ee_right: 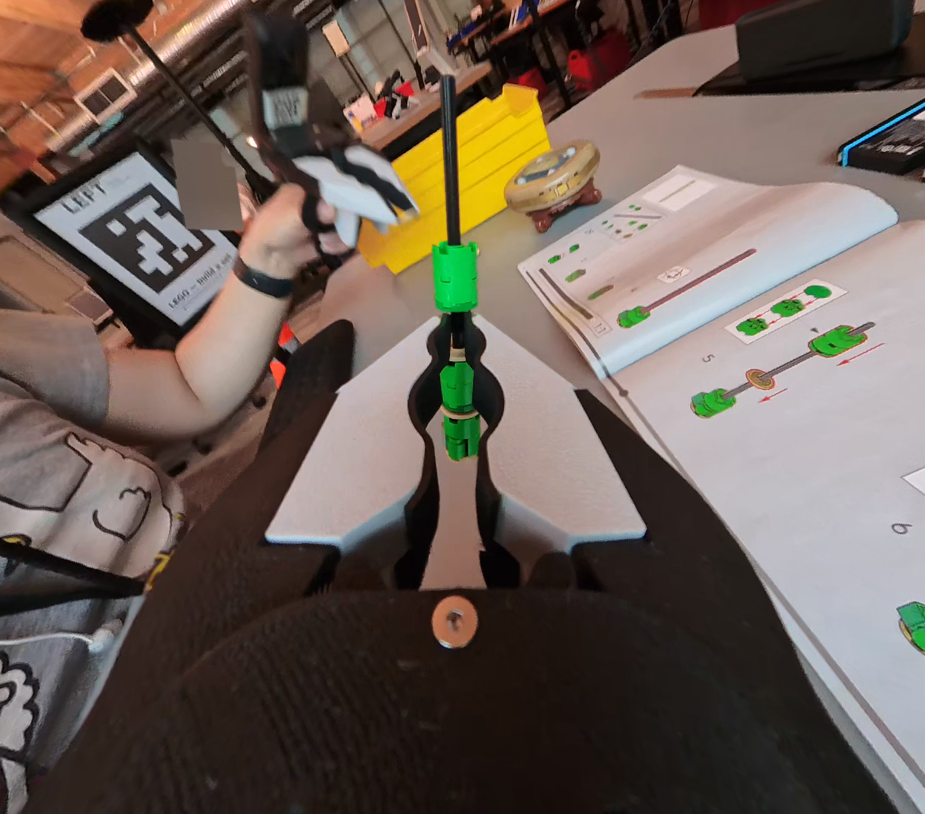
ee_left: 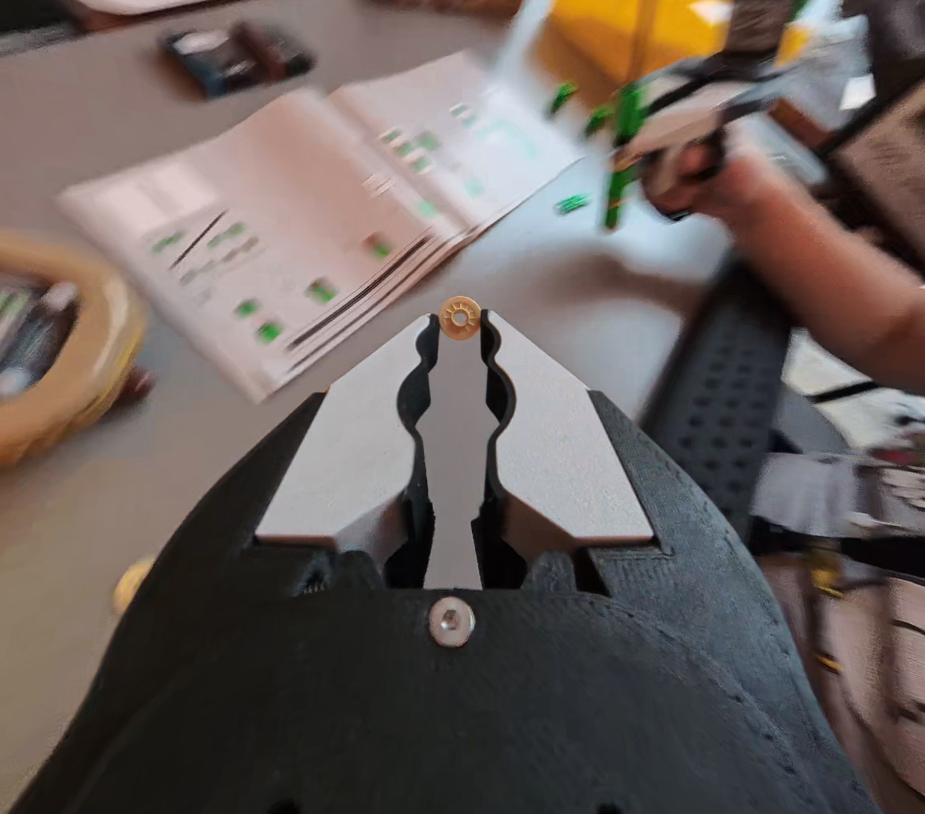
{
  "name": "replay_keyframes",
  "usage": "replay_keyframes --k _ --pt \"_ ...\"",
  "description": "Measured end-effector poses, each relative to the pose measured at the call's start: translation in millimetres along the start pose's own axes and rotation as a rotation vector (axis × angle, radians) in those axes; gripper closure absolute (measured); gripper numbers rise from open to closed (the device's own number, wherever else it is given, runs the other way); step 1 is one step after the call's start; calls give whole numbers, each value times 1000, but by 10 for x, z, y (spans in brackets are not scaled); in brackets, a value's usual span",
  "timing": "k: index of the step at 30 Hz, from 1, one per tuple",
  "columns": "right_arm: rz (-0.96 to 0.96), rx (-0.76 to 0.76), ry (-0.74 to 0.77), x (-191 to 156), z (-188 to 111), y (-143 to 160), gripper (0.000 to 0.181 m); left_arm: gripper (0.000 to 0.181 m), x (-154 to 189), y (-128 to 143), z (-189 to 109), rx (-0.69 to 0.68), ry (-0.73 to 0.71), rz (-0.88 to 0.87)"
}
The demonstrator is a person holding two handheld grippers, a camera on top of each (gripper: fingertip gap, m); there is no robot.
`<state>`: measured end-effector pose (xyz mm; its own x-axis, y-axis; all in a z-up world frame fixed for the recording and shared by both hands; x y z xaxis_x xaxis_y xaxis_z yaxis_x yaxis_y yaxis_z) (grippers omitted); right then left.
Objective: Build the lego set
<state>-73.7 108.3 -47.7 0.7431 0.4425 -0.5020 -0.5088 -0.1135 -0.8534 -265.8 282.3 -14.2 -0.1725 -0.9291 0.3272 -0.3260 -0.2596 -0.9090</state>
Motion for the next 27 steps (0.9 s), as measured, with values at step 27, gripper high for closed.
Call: replay_keyframes --k 27 --pt "-419 -243 -23 -217 129 274 178 167 677 -391 835 -47 326 141"
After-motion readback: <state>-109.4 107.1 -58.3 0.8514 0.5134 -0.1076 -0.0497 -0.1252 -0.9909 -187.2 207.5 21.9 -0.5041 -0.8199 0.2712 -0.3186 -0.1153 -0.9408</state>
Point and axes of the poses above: each gripper's, where its closed fingertips meet, z out along the fingers, y out of its underside, x = y × z across the jaws, the point moved 6 cm from there along -z, back along the fingers, and after that the axes turned 15 degrees about x, right-handed, at the moved point
